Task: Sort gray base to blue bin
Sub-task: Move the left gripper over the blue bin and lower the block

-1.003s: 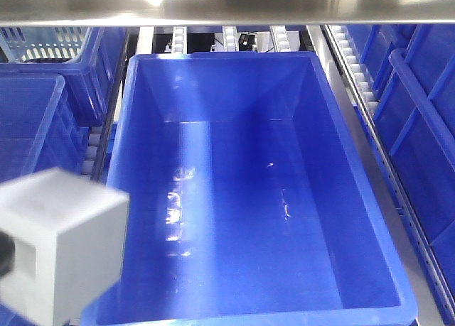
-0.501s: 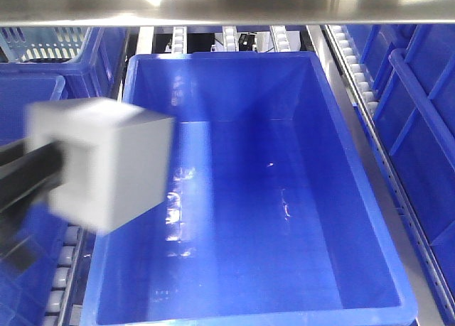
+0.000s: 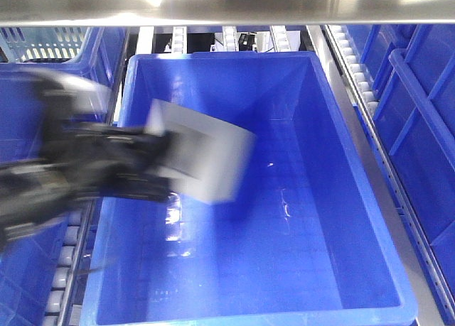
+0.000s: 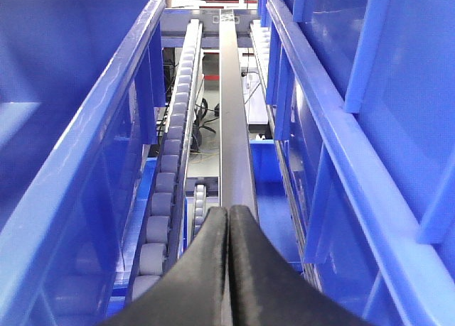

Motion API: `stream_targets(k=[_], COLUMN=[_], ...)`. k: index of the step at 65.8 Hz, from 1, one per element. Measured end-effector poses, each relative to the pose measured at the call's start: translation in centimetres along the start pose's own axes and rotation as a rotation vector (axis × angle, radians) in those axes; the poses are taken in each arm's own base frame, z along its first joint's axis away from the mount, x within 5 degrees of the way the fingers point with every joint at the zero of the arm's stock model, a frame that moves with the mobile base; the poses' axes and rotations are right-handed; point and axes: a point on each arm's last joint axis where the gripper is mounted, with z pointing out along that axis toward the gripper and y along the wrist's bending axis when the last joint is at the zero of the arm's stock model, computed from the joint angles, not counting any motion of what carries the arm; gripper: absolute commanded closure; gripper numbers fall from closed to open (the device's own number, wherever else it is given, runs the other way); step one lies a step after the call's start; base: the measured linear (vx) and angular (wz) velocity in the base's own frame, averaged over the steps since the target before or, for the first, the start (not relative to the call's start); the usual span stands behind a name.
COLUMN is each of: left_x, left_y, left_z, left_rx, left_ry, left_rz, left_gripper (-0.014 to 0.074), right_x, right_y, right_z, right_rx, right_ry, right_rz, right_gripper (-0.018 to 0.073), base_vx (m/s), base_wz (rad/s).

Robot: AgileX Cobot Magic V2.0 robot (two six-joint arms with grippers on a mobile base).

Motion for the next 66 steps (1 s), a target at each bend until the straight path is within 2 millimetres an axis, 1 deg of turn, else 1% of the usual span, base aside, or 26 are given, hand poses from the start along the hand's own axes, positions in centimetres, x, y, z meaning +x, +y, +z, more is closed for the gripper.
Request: stream_targets(k=[6,11,20,35,44,56,66], left_x=[0.5,1.3,1.8,1.3,1.6,3.0,4.4], left_y=[-0.2,-0.1,0.0,-0.2,-0.1,0.1,0.3], left_z=[1.9,3.6,6.0,9.1,11.1,13.4,14.5], left_rx=[-0.001,-0.013,-0.027,-0.035,-0.043,-0.058,-0.064], left_ry=[0.060,0.134,0.222,0.270,0.331,0.443,0.496], left_rz=[0.003,0.005,0.006,0.007,0.025,0.046,0.049], left_gripper=[0.0574,0.0572,0.0568,0.0546,0.0528,0.0496,0.0454], right_x=[0.0,0.0,0.0,0.0,0.0,0.0,0.0], right_y=[0.0,0.0,0.0,0.0,0.0,0.0,0.0], right_z=[0.0,0.0,0.0,0.0,0.0,0.0,0.0], right_rx=[0.000,0.000,0.000,0.000,0.000,0.000,0.000], right_ry=[0.000,0.000,0.000,0.000,0.000,0.000,0.000], right_rz=[0.000,0.000,0.000,0.000,0.000,0.000,0.000], right_gripper=[0.0568,0.0568,0.0568,0.0568,0.0568,0.0568,0.0568], base_vx=[0.00,0.00,0.00,0.00,0.00,0.00,0.00], base_wz=[0.00,0.00,0.00,0.00,0.00,0.00,0.00])
